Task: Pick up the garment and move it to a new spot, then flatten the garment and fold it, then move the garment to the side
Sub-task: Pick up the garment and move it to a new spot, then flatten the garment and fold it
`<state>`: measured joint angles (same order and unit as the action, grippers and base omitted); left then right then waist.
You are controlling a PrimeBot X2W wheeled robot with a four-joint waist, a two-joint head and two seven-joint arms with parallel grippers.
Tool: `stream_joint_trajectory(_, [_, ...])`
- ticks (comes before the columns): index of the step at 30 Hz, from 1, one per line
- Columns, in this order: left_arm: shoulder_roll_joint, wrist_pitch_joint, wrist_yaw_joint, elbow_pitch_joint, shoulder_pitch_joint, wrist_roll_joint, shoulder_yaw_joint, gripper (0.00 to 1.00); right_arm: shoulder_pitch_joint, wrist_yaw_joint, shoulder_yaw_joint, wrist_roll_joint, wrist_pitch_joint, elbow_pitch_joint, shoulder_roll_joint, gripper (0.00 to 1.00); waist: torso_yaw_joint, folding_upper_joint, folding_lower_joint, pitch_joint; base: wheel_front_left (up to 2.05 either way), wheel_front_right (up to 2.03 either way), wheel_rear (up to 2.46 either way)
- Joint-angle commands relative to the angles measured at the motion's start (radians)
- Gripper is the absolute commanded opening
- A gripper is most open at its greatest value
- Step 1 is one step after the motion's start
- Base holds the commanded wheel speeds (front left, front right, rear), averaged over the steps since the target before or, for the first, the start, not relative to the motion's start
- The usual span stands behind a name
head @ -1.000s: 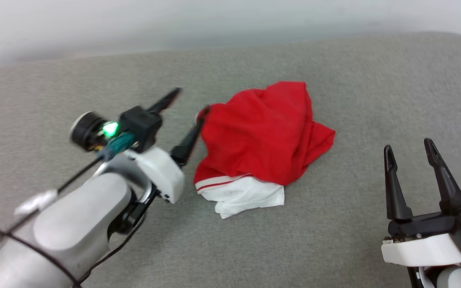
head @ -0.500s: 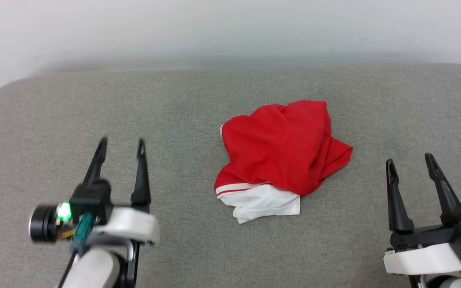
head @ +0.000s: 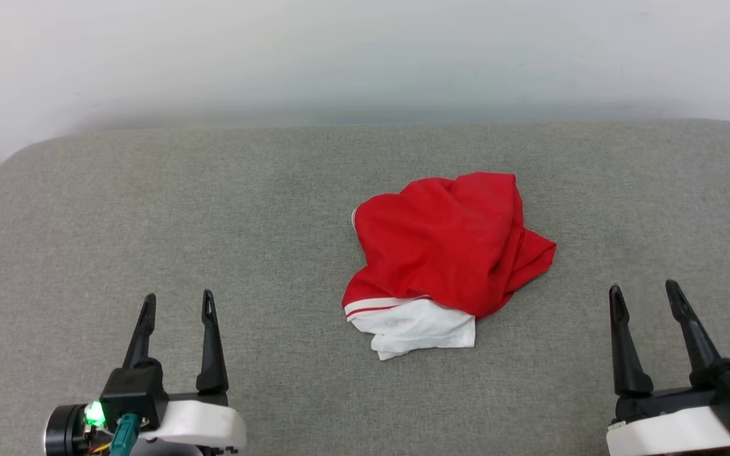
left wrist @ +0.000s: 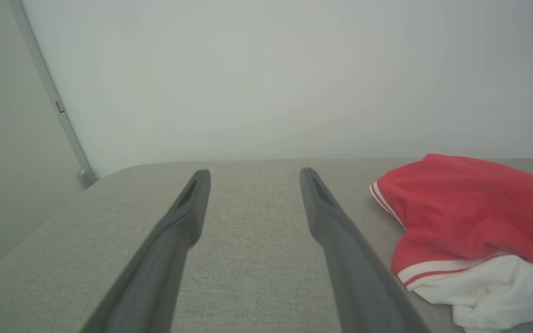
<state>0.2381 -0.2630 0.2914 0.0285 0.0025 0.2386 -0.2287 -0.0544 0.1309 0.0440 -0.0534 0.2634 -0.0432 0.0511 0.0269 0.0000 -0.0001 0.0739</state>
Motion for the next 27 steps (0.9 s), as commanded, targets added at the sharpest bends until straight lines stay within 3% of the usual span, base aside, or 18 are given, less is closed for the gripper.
stream_joint_trajectory(1, [-0.012,-0.003,-0.016,-0.004,0.016,-0.012,0.015,1.00,-0.018,0.000,0.000,-0.006,0.002,0.005,-0.002,1.00,-0.001,0.0000,0.0001,-0.004,0.00,0.00,0.00])
stream_joint_trajectory(12, [-0.113,-0.003,-0.148,-0.043,0.078,-0.109,0.126,1.00,-0.074,0.000,-0.004,-0.041,0.002,0.024,-0.002,1.00,-0.003,0.0000,0.0001,-0.039,0.00,0.00,0.00])
stream_joint_trajectory(27, [-0.168,-0.003,-0.228,-0.065,0.089,-0.162,0.200,1.00,-0.085,0.000,-0.012,-0.041,0.002,0.021,-0.002,1.00,0.000,0.0000,0.0001,-0.055,0.00,0.00,0.00])
